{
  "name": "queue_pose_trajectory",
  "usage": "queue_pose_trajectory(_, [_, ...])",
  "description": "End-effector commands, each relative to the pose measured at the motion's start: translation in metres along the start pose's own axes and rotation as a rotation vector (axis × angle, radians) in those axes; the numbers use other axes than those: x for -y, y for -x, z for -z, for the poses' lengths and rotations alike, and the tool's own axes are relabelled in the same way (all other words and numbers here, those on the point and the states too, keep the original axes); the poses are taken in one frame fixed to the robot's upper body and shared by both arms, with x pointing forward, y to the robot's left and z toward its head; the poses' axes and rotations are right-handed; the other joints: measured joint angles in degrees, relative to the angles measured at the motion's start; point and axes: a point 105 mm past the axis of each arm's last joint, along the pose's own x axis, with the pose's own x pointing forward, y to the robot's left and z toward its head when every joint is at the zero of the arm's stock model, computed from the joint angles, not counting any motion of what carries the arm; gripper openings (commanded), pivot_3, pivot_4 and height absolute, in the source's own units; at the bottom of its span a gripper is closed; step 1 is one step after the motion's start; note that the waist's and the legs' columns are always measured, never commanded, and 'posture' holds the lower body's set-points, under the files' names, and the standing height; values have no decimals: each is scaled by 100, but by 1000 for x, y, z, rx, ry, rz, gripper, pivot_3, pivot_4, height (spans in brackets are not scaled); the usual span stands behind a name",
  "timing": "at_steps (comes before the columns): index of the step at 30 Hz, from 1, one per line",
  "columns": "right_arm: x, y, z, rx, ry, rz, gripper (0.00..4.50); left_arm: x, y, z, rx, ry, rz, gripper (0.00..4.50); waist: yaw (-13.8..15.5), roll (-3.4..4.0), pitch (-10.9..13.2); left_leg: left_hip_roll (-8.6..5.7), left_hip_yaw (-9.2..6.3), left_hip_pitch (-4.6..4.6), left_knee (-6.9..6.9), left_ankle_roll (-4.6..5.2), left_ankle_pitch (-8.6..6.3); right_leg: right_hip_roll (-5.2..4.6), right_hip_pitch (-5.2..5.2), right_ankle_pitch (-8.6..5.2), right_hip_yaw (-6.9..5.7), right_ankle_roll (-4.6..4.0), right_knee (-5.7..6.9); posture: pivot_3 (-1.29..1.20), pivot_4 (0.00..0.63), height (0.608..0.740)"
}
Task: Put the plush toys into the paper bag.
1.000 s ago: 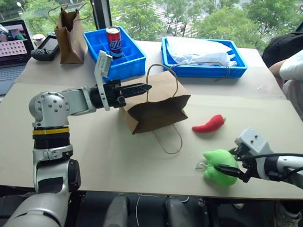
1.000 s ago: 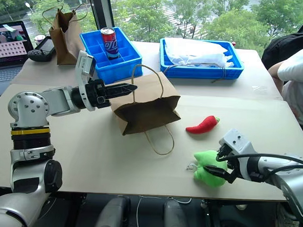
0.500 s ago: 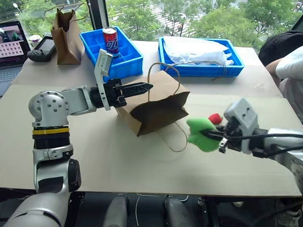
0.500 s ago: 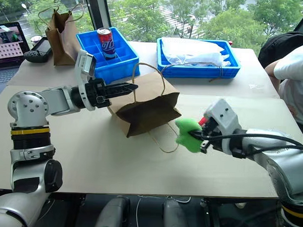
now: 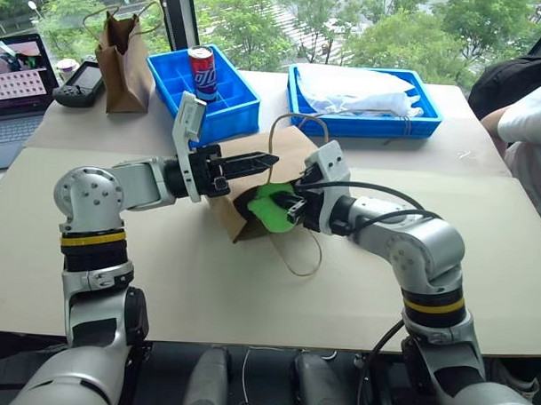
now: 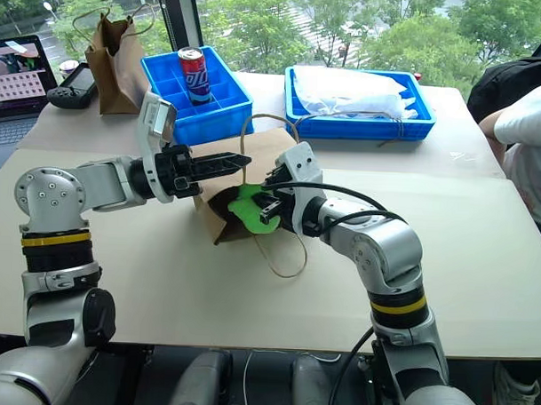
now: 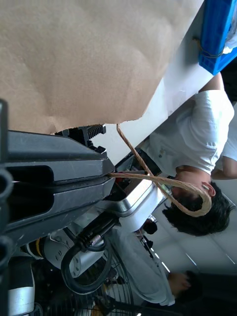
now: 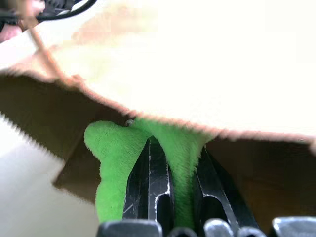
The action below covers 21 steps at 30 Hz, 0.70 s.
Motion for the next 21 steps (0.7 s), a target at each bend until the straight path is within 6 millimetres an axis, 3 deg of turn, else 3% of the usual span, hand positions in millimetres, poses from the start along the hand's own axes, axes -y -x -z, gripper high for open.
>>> queue_pose_trajectory(1, [12,-10,-7,101,-113,56,48,16,-2,-7,19,-46,51,0,-9,0,0,1,-1,1,0,-1,1,1,0,0,-3,-1,1,0,150,698])
queue_pose_trajectory(5, [25,-21,-1,148,-248,123,48,18,-1,-8,26,-44,54,0,-33,0,0,2,-9,1,0,-5,3,1,-2,1,-16,-3,8,0,150,698])
queue_pose_trajectory(9, [13,-26,-2,180,-300,62,48,18,1,-10,32,-49,49,0,-39,1,0,3,-17,0,-1,-6,4,-1,-1,2,-31,-3,9,0,150,698])
queue_pose_trajectory(10, [7,-27,-2,175,-286,33,943,18,2,-11,35,-52,44,0,-48,1,0,4,-18,0,-2,-6,4,-1,-1,2,-33,-3,9,0,150,698])
queue_pose_trajectory(11, [2,-26,-2,171,-275,13,1070,17,3,-11,39,-54,40,0,-58,1,1,4,-21,0,-5,-6,4,-1,-1,2,-36,-3,9,0,150,698])
queue_pose_trajectory(12, [-1,-25,-1,165,-262,5,1567,16,4,-11,41,-54,37,0,-63,2,1,4,-22,0,-6,-6,4,0,-1,2,-38,-3,9,0,150,698])
queue_pose_trajectory(13, [-2,-24,-1,158,-252,0,1711,16,5,-11,42,-55,33,0,-68,2,1,4,-23,0,-8,-6,4,0,-2,2,-40,-3,9,0,150,698])
queue_pose_trajectory(15, [-4,-19,3,140,-226,-3,2479,14,6,-11,44,-56,27,0,-71,3,1,4,-25,0,-8,-7,4,0,-2,2,-42,-3,9,0,150,698])
queue_pose_trajectory(21, [3,6,23,82,-175,74,4451,12,8,-9,52,-62,23,0,-49,3,1,3,-31,0,-9,-7,4,-1,2,2,-47,-3,5,0,150,698])
